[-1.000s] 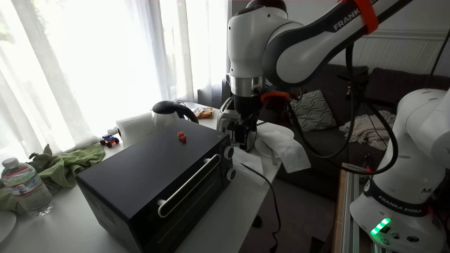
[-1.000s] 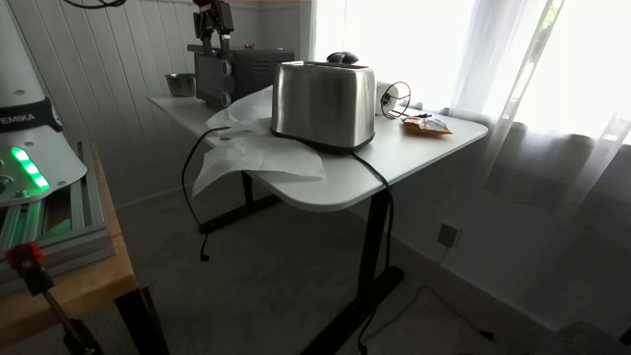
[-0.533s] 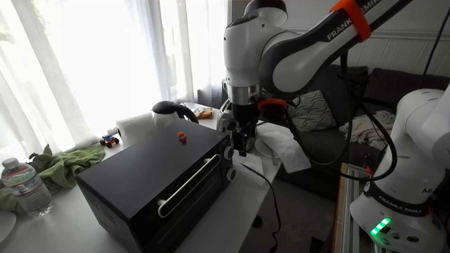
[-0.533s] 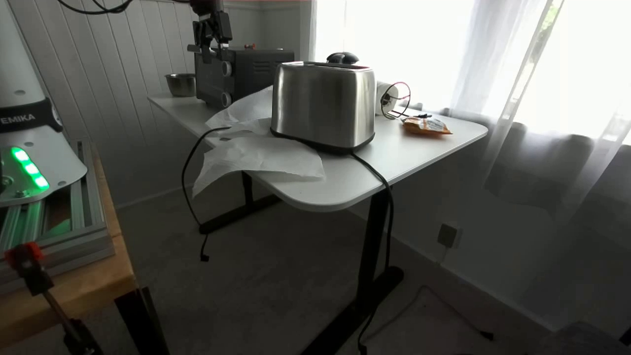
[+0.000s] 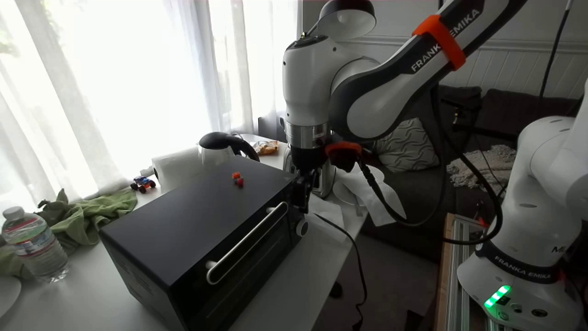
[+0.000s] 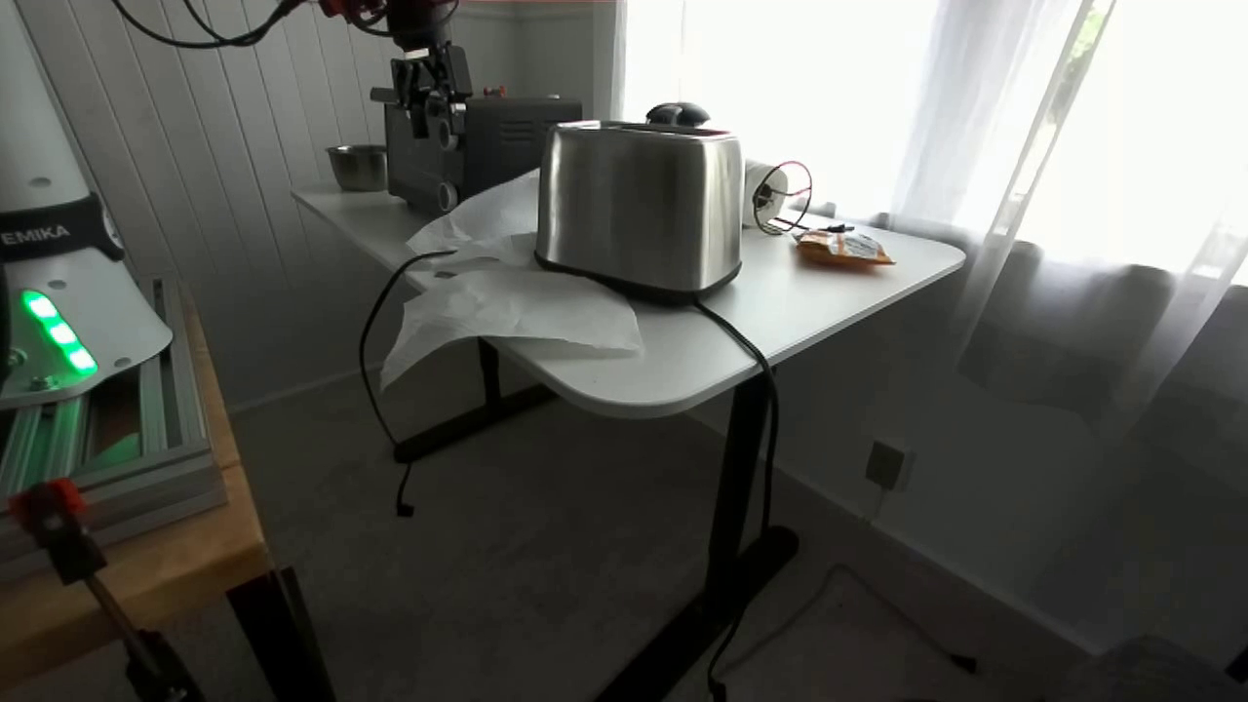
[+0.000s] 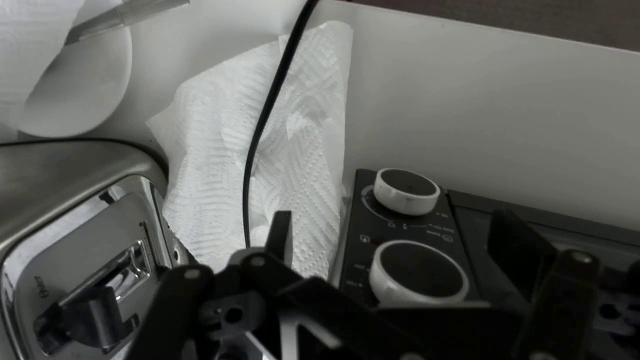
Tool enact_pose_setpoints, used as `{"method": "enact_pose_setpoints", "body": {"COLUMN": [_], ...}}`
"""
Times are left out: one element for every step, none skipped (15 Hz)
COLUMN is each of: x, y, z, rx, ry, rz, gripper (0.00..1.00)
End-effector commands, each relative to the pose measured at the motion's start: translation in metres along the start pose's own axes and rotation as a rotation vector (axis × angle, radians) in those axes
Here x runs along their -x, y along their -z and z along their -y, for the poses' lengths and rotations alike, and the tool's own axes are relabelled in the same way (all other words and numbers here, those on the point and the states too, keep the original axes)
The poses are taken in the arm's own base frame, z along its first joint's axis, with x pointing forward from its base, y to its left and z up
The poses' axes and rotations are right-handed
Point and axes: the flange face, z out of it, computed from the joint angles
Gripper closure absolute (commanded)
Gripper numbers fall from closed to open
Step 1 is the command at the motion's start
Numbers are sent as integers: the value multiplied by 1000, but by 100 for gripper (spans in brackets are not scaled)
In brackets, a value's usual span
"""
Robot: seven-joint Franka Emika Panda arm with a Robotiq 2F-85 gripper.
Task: Turn the upper knob to the right on the oven
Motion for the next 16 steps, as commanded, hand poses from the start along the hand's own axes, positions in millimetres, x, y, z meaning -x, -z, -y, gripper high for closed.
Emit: {"method": "enact_pose_setpoints", "body": {"x": [-13,-13,-14,-14,-14,-15,-15,-14,-14,-13,-13,-13,-12,-12,-12,-12], "y": [0,0,0,0,-1,0,-1,-1,-2,-1,-2,-1,-1,-1,-1,-1], "z": [14,16,17,16,15,15,16,17,19,19,19,19,19,19,20,19], "rx": [-3,-9,-11,-11,-13,-14,-18,-25,-27,-30,-32,-30,-36,-40,-42,-42], "ry": [32,27,25,24,18,19,16,14,11,7,5,4,2,1,-1,-6], "rz": [-47,-48,-50,-51,-50,-50,-46,-33,-24,-16,-12,-14,-15,-11,-9,-6], "gripper": [0,0,0,0,0,0,7,2,4,1,0,0,0,0,0,0]}}
